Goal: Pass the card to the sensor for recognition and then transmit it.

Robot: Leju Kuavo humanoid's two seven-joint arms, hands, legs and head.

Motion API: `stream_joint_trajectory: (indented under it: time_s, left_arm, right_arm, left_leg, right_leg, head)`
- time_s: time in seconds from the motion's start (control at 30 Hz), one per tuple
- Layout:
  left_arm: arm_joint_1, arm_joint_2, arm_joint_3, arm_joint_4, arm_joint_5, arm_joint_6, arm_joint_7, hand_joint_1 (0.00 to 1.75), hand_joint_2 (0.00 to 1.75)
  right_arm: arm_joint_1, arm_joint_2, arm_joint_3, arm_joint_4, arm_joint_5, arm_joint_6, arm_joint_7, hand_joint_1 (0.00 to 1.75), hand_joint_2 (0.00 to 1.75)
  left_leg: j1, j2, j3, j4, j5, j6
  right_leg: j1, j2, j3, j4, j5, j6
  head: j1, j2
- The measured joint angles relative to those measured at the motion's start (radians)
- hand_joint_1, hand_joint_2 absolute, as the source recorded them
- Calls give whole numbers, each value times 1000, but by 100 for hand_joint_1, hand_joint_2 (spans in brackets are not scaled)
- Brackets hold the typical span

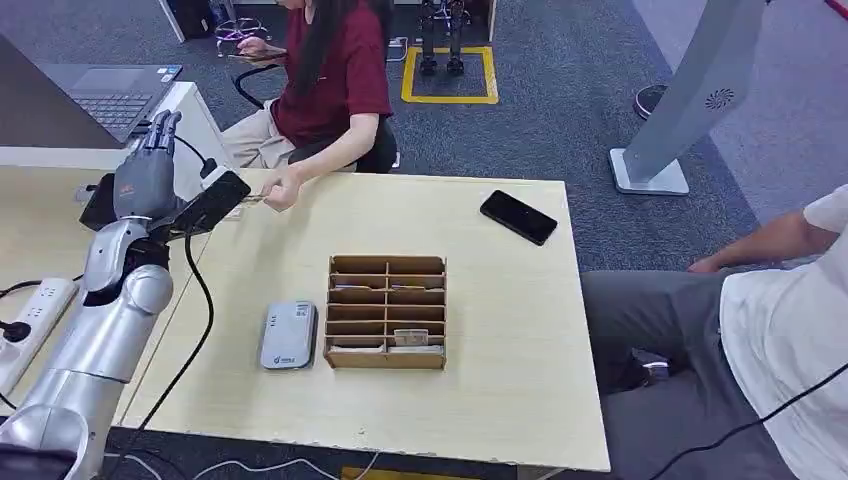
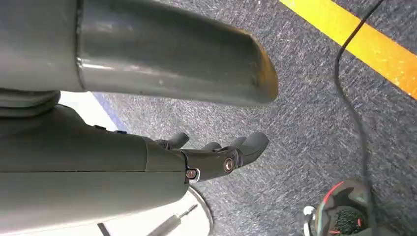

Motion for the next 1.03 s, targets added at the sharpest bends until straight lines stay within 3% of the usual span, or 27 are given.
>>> stream_joint_trajectory:
  time_s: [0.23, 0.3, 0.37, 0.47, 0.53, 0.57, 0.63, 0.67, 0.73, 0.8, 0.93, 1.03]
  left_arm:
    - [103, 40, 25, -97, 17, 54, -37, 0, 175]
    - [205, 60, 64, -179, 44, 91, -53, 0, 175]
    - [373, 77, 144, -307, 76, 128, -77, 0, 175]
    - [646, 41, 339, -498, 149, 134, -166, 0, 175]
    - [768, -44, 517, -622, 235, 8, -286, 0, 175]
    - [784, -101, 631, -661, 249, -98, -343, 0, 175]
    - [767, -200, 883, -696, 223, -277, -419, 0, 175]
    - [743, -229, 997, -695, 197, -331, -430, 0, 175]
    - [688, -277, 1215, -671, 173, -401, -424, 0, 175]
    - [658, -304, 1362, -638, 156, -415, -440, 0, 175]
    - [615, -344, 1494, -607, 138, -422, -462, 0, 175]
    - [590, -375, 1586, -595, 111, -420, -441, 0, 175]
  right_arm:
    - [11, -3, -1, 0, -25, -11, -15, 0, 0]
    - [17, -4, -5, 2, -47, -11, -23, 0, 0]
    - [30, -4, -16, 12, -76, -11, -34, 0, 0]
    - [57, 7, -43, 47, -118, -9, -62, 0, 0]
    - [74, 20, -62, 75, -134, -10, -70, 0, 0]
    - [81, 25, -69, 84, -137, -11, -71, 0, 0]
    - [83, 33, -85, 98, -141, -14, -78, 0, 0]
    - [82, 36, -89, 103, -142, -18, -84, 0, 0]
    - [79, 41, -97, 110, -142, -22, -96, 0, 0]
    - [75, 44, -103, 114, -141, -22, -102, 0, 0]
    - [67, 50, -107, 121, -140, -22, -103, 0, 0]
    - [59, 51, -111, 124, -140, -23, -104, 0, 0]
  left_leg:
    - [0, 0, -1, -1, 0, 0]
    - [0, 7, 1, -1, -3, -1]
    - [-1, 15, 6, -2, -7, -3]
    - [-1, 19, 7, -2, -11, -1]
    - [-1, 17, 6, -2, -13, 1]
    - [-1, 12, 4, -2, -13, 1]
    - [0, 10, 3, -2, -14, 2]
    - [0, 11, 3, -2, -14, 1]
    - [0, 11, 4, -2, -14, 1]
    - [0, 11, 6, -2, -13, 1]
    - [0, 3, 5, -2, -11, 0]
    - [0, 3, 7, -2, -11, 0]
  right_leg:
    - [0, 0, 0, 0, -1, 0]
    - [-1, 6, 1, 0, -1, 0]
    - [-1, 15, 1, 1, -2, 0]
    - [-1, 19, 0, 0, -6, 0]
    - [-1, 17, 0, 0, -10, 2]
    - [-1, 13, 1, -1, -11, 3]
    - [0, 10, 1, -1, -11, 3]
    - [0, 10, 1, -1, -11, 3]
    - [-1, 11, 2, -1, -10, 2]
    - [0, 11, 2, -1, -10, 2]
    - [0, 3, 6, 0, -11, 2]
    - [0, 3, 6, 0, -10, 1]
  head:
    - [0, 0]
    - [0, 0]
    - [-1, 0]
    - [0, 0]
    - [-1, 0]
    - [0, 0]
    - [4, 0]
    - [3, 0]
    - [3, 0]
    - [3, 0]
    - [3, 0]
    - [3, 0]
